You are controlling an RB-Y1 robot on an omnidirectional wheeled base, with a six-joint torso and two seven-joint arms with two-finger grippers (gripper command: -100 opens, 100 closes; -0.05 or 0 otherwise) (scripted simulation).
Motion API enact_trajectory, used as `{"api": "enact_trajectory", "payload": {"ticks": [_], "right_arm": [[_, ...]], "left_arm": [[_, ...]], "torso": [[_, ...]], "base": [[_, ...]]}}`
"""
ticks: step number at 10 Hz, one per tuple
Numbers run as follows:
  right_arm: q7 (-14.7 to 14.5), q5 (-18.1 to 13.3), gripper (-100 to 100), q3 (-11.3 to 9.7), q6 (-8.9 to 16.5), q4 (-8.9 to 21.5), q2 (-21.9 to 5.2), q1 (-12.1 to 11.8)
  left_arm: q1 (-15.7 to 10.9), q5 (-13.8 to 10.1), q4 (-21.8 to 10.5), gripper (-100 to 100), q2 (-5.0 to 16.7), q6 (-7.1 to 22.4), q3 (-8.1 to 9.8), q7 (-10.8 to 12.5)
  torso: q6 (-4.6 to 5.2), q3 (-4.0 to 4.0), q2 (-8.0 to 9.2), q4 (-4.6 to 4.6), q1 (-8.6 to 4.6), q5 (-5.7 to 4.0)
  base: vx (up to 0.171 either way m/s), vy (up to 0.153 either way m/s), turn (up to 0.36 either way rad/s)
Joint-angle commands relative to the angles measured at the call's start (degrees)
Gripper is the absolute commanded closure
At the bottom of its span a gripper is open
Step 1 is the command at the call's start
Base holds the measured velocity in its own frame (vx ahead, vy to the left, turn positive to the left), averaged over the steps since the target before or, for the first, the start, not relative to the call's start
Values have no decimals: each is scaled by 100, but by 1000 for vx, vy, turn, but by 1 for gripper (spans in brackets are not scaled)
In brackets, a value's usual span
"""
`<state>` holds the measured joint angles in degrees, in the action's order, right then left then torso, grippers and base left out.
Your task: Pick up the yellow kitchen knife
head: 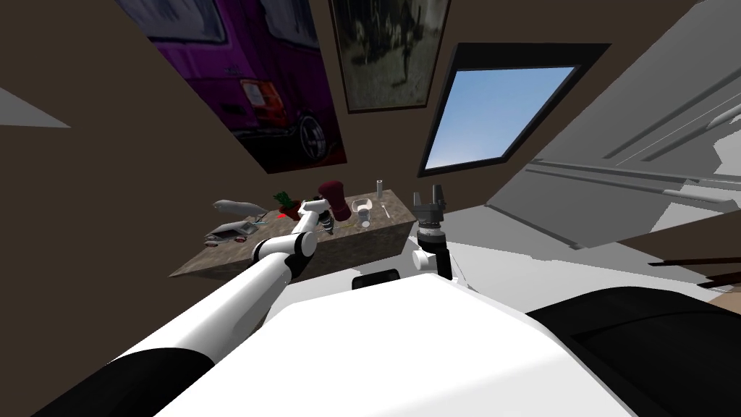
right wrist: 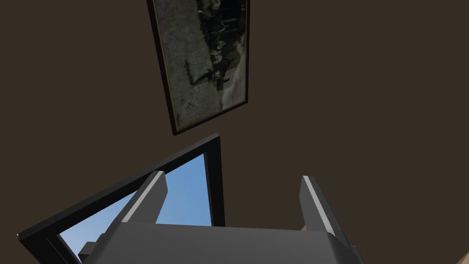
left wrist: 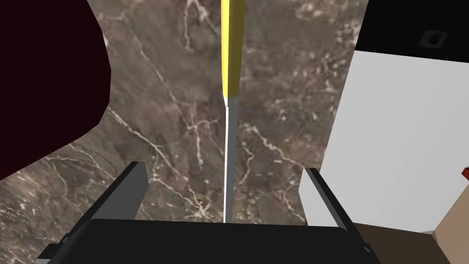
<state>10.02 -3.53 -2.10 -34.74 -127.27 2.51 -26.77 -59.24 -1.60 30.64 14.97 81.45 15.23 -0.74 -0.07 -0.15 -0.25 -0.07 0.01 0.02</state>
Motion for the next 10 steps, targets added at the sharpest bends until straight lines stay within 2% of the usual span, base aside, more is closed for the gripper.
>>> {"api": "enact_trajectory", "payload": {"ticks": [1, 2, 3, 6, 7, 8, 9, 10], "right_arm": [[0, 0, 0, 0, 0, 0, 0, 0], [0, 0, 0, 0, 0, 0, 0, 0], [0, 0, 0, 0, 0, 0, 0, 0], [0, 0, 0, 0, 0, 0, 0, 0], [0, 0, 0, 0, 0, 0, 0, 0], [0, 0, 0, 0, 0, 0, 0, 0], [0, 0, 0, 0, 0, 0, 0, 0], [0, 0, 0, 0, 0, 0, 0, 0]], "left_arm": [[-6, -8, -11, -100, 8, 158, 23, -3], [-97, -19, -179, -100, 29, 311, 60, 10], [-97, -19, -179, -100, 29, 311, 60, 10], [-260, -40, -492, -100, 67, 594, 131, 37], [-274, -35, -499, -100, 62, 510, 118, 40], [-277, -35, -497, 0, 61, 540, 120, 44], [-171, -45, -542, -100, 33, 374, 103, 40], [-129, -49, -560, -100, 22, 309, 97, 39]], "torso": [[0, 0, 0, 0, 0, 0], [-1, 3, 5, 1, 0, 0], [0, 3, 5, 1, -1, 0], [0, 2, 3, 1, -1, 0], [-1, 1, 3, 0, -3, 0], [-1, 5, 10, 2, -3, 0], [-1, 9, 16, 3, -3, 0], [-1, 9, 16, 2, -3, 0]], "base": [[34, 8, -22], [39, 7, -29], [34, 4, -22], [45, 7, -35], [20, 1, -3], [0, 0, 0], [13, 0, -9], [16, 1, -5]]}}
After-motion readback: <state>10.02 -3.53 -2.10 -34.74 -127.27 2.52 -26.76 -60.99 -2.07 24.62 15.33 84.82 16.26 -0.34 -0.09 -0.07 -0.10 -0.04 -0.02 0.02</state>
